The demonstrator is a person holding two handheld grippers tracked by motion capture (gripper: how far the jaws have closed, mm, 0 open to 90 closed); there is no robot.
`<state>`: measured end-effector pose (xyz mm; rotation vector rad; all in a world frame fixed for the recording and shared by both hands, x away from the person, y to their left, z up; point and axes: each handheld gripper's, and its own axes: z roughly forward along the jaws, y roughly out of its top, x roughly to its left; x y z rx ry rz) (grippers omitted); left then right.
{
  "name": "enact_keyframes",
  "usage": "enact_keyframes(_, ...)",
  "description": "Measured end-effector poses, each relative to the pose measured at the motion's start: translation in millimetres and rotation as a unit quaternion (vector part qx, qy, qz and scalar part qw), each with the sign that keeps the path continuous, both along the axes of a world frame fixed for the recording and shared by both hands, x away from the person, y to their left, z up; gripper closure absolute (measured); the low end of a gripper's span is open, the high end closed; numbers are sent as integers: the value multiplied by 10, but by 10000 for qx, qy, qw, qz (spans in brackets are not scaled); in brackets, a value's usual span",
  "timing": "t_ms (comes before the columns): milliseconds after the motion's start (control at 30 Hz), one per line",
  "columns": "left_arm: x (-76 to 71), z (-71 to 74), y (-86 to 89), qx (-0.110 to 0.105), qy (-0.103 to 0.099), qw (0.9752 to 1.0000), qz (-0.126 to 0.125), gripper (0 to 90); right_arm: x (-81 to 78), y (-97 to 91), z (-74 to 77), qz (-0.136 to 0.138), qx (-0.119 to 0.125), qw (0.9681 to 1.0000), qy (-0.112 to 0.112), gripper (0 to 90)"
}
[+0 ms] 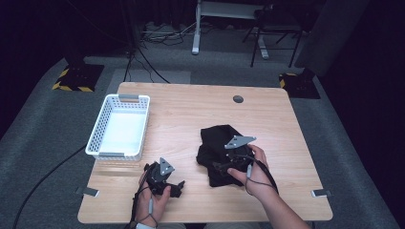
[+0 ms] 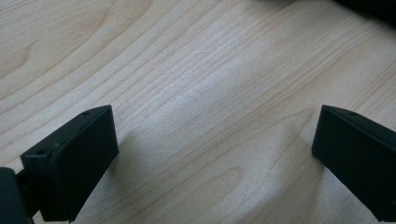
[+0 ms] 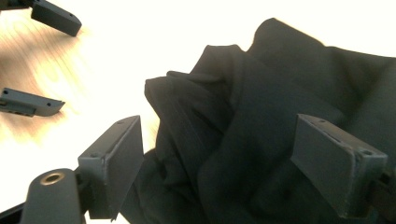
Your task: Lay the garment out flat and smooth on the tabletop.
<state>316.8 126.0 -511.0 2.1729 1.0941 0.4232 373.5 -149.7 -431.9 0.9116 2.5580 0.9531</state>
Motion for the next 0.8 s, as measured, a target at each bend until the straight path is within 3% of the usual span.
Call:
enact_keyframes(400,0,0,1,0,3,10000,3,4,358,429,-325,188,-514,9985,69,182)
enact_keyframes(433,0,0,1,0,5,10000,4,4,382,462,-356,200,-619,9979,65,213)
enact_keyframes(500,-1,0,1,0,9,10000,7,4,413,493,-386,101,-847,9964,-23,514)
enact_keyframes(533,-1,0,1,1,9,10000,7,4,413,493,-386,101,-847,9964,-23,514)
enact_keyframes(600,0,0,1,2,9,10000,5,4,422,450,-334,39,-803,9967,-99,800)
enact_keyframes(633,0,0,1,1,9,10000,5,4,424,416,-298,-4,-740,9971,-175,835)
enact_keyframes(667,0,0,1,2,5,10000,1,4,436,347,-236,-28,-614,9980,-117,847)
enact_keyframes(800,0,0,0,-6,5,10000,-9,4,425,237,-149,-22,-493,9987,-92,849)
